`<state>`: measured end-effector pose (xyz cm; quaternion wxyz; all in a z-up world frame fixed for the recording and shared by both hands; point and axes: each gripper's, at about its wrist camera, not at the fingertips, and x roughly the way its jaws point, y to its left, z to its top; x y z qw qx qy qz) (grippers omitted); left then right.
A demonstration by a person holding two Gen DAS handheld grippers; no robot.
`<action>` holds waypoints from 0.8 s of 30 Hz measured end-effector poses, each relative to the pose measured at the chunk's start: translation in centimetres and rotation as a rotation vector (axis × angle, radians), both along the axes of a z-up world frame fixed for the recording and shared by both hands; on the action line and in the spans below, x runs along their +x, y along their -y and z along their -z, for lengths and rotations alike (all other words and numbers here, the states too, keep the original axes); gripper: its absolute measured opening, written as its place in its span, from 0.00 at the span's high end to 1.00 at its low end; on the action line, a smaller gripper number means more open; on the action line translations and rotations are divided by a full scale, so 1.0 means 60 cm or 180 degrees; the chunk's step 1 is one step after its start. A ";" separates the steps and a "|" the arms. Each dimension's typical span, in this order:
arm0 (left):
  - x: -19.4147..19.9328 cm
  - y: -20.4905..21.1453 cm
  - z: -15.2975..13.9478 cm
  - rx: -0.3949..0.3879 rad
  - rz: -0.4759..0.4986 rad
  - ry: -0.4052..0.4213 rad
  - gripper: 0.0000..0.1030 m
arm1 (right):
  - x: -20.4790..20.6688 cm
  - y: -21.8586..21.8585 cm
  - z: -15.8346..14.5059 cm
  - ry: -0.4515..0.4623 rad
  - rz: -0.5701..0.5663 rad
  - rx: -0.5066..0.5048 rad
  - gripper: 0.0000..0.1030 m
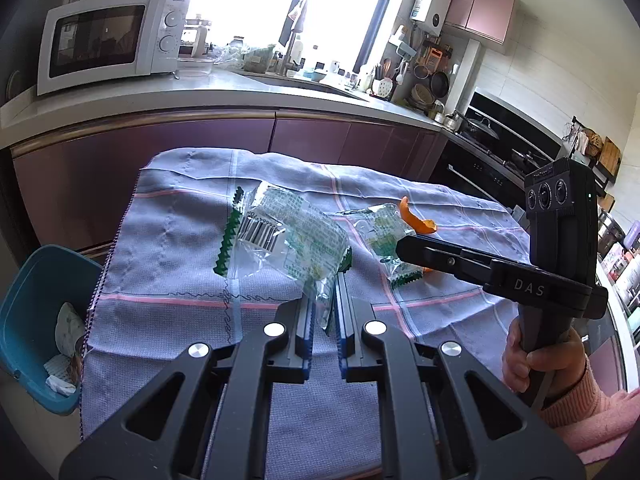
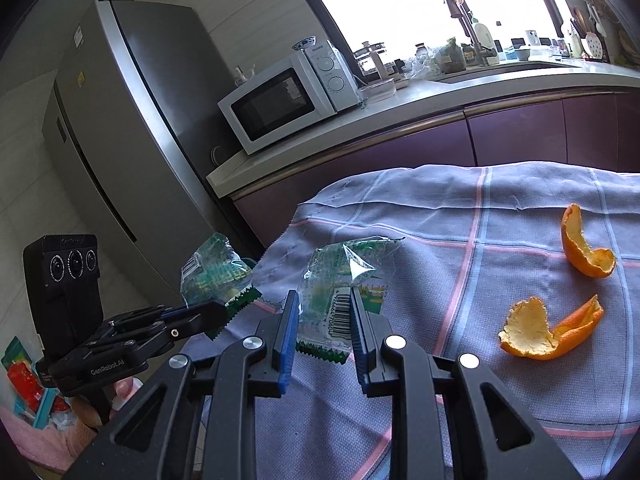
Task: Collect trash
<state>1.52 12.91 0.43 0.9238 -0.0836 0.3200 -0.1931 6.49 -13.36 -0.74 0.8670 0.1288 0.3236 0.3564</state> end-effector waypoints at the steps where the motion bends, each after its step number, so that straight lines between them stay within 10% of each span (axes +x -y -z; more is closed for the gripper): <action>1: -0.002 -0.002 -0.001 -0.0005 -0.0011 0.0003 0.91 | 0.001 -0.002 0.000 0.0002 -0.0014 0.0000 0.78; 24: -0.029 -0.066 -0.011 -0.0010 -0.0331 -0.0006 0.91 | 0.006 -0.076 -0.011 0.0045 -0.0318 -0.0031 0.78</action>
